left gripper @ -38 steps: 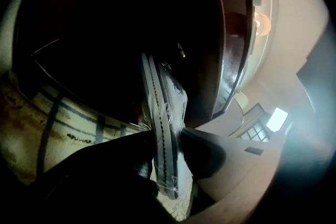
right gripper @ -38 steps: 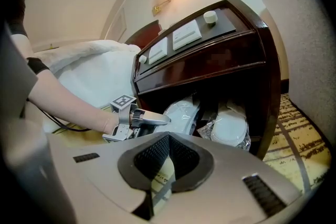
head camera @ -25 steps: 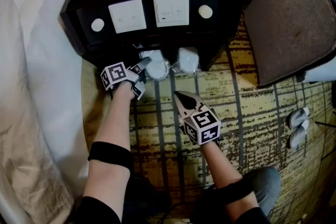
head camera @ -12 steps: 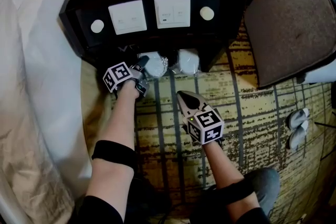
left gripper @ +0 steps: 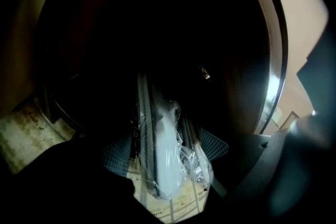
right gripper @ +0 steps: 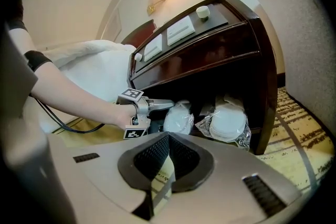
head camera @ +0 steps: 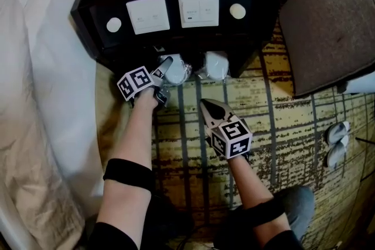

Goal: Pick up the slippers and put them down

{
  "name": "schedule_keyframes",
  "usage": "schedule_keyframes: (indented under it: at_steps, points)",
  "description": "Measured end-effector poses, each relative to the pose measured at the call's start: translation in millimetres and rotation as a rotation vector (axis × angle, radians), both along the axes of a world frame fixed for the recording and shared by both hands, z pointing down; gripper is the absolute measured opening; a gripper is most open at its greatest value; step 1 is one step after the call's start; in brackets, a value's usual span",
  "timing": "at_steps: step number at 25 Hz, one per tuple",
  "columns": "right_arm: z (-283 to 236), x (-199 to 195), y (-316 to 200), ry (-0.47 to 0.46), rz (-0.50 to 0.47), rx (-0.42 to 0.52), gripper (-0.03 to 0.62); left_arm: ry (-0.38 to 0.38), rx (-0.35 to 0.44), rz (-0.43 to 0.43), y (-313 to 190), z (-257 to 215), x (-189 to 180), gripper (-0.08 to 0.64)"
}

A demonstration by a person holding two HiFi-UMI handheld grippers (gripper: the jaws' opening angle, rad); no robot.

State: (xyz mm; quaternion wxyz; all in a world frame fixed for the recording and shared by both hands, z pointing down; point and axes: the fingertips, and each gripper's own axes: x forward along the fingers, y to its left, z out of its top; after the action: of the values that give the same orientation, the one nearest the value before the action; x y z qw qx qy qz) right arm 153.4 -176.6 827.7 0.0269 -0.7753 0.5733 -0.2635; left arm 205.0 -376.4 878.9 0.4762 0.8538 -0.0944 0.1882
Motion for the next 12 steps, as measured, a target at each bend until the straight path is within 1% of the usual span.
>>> schedule_keyframes:
  at_steps: [3, 6, 8, 10, 11, 12]
  points:
    - [-1, 2, 0, -0.022, 0.021, 0.011, 0.003, -0.032, 0.051, -0.014, -2, -5, -6, 0.407]
    - [-11, 6, 2, -0.067, 0.052, 0.017, 0.003, -0.078, 0.096, -0.022, 0, -18, -16, 0.407]
    - [-30, 6, 7, -0.100, 0.081, 0.013, 0.003, -0.125, 0.123, -0.016, 6, -32, -32, 0.407]
    - [-57, 4, 12, -0.122, 0.101, 0.001, 0.003, -0.173, 0.150, 0.017, 17, -54, -51, 0.400]
    - [-72, 2, 14, -0.127, 0.104, -0.008, 0.003, -0.201, 0.174, 0.034, 23, -66, -61, 0.386]
    - [-88, -1, 17, -0.130, 0.105, -0.021, 0.003, -0.234, 0.204, 0.044, 29, -80, -73, 0.311]
